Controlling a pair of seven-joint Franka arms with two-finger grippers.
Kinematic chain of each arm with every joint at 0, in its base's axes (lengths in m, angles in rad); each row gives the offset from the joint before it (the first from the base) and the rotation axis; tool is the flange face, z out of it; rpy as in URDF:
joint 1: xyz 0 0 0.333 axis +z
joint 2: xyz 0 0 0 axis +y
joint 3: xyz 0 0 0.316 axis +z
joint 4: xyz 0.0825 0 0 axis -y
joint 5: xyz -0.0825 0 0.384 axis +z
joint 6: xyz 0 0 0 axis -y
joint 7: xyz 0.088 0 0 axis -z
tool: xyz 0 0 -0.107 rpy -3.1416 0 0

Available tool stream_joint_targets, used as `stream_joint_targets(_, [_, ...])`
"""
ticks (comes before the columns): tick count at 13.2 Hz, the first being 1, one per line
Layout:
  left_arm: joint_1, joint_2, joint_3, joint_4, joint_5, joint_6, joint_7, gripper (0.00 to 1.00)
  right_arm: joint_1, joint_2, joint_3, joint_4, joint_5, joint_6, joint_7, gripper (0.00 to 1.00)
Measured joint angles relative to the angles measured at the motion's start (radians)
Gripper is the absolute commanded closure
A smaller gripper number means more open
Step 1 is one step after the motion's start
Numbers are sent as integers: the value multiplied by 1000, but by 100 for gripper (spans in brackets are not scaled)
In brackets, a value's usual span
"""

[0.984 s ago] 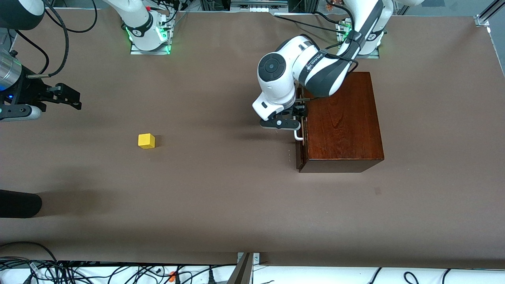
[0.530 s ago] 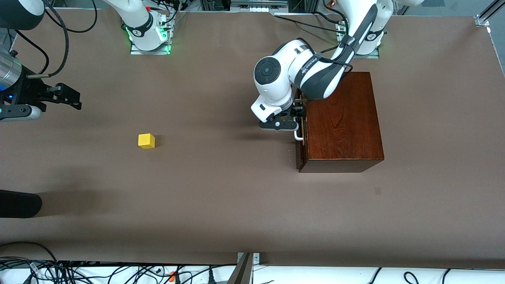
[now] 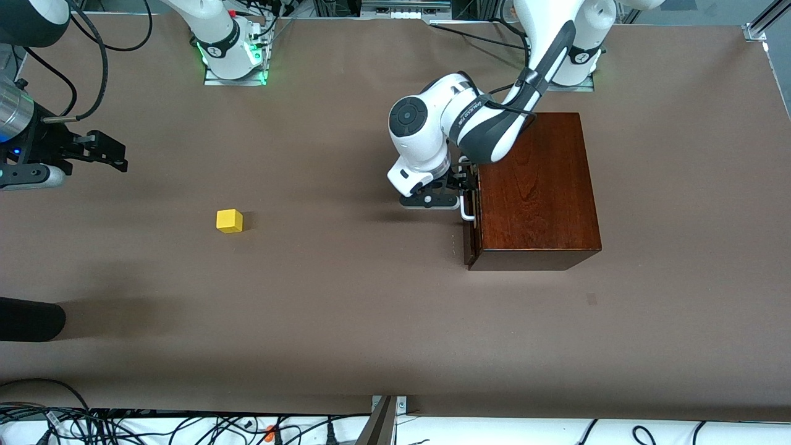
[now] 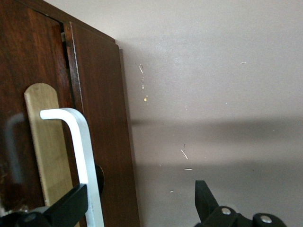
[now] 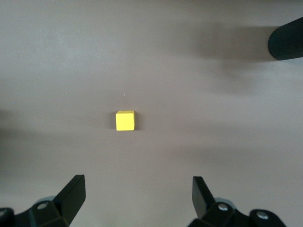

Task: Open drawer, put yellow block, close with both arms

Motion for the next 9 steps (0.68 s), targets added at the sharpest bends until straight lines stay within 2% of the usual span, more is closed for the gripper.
stream_joint_targets(4, [0,5,4,0,7,8,-3,0,0,0,0,0,0,0,0,0])
stream_joint_targets(9, [-12,10,5,0,92,15,-6,0,0,0,0,0,0,0,0,0])
